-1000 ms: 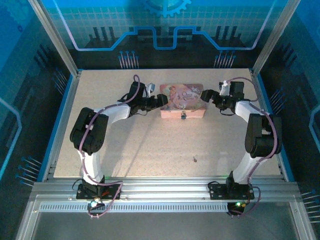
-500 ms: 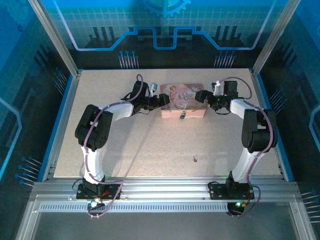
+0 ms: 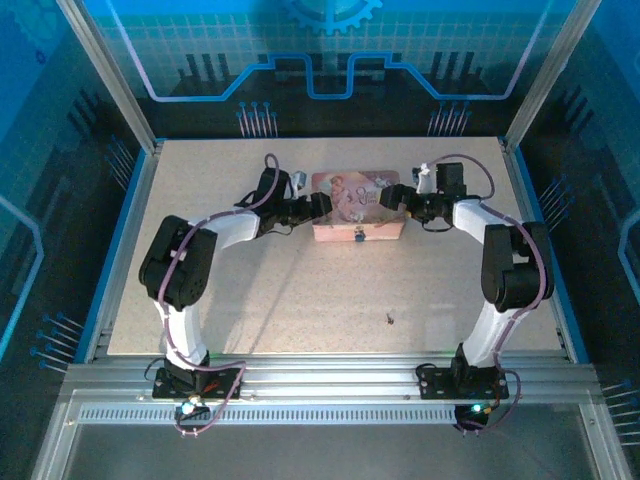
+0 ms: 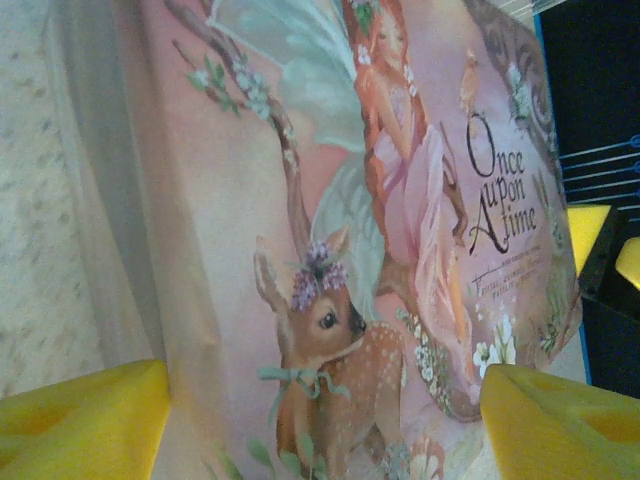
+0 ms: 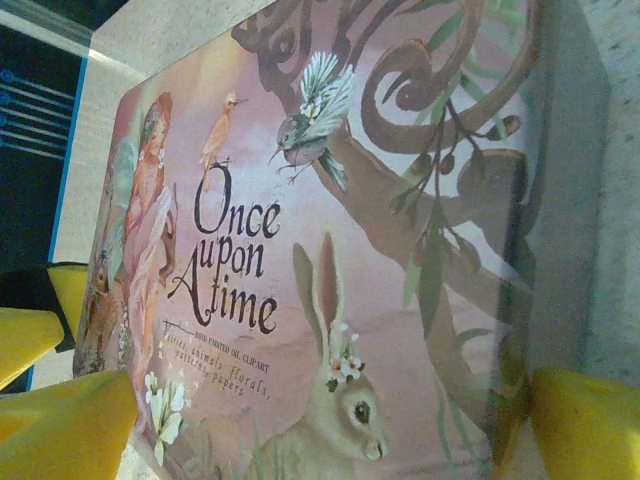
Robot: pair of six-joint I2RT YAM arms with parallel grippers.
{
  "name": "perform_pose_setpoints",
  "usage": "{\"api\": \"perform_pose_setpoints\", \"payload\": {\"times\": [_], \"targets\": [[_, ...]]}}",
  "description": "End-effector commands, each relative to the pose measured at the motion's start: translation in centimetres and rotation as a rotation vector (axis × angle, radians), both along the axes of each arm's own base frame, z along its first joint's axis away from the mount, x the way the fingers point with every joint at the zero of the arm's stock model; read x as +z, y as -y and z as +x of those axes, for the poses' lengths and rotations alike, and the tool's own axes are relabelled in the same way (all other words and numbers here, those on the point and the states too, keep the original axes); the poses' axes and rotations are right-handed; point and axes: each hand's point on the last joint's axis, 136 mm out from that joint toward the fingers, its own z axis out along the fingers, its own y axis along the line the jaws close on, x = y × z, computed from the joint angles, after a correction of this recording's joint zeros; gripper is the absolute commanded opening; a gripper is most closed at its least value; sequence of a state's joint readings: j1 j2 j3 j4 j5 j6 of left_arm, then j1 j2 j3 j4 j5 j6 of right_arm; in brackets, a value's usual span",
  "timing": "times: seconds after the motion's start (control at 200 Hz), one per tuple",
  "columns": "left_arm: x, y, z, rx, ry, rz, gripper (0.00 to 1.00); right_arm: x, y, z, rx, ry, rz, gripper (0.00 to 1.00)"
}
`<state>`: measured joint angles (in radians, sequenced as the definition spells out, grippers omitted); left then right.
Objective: Unlock a padlock with a key
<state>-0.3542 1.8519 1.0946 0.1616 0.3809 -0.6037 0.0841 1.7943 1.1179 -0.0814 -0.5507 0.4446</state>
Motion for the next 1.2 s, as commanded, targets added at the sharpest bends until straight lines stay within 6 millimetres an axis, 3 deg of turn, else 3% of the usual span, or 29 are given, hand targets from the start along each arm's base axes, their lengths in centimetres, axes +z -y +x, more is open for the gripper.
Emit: {"api": "perform_pose_setpoints", "payload": {"times": [0.0,0.4,0.57,0.755,0.965,1.196], "targets": [[1.7,0.7,-2.4,-0.047,0.013,-0.035,0.82,2.4,-4.8,-3.0,0.154,0.025,0.081,1.00],[0.9,-3.3,-9.4,0.017,-0.065,0.036,0.83,1.7,-9.9,-6.1,0.278,0.029,0.076,1.00],[1.0,-4.9,-11.8,0.054,-0.094,0.072,0.85,1.3,-11.8,-6.1,0.318,0.025,0.089,1.00],[0.9,-6.1,-12.6,0.079,-0.096,0.111,0.87,0.8,-13.8,-5.5,0.332,0.032,0.062,1.00],[0.8,-7.9,-12.8,0.138,-0.105,0.163,0.90,-0.5,-11.4,-4.1,0.203,0.021,-0.081,1.00],[2.9,-9.7,-13.2,0.179,-0.031,0.215,0.95,0.5,-6.5,-3.7,0.050,0.047,-0.260,1.00]]}}
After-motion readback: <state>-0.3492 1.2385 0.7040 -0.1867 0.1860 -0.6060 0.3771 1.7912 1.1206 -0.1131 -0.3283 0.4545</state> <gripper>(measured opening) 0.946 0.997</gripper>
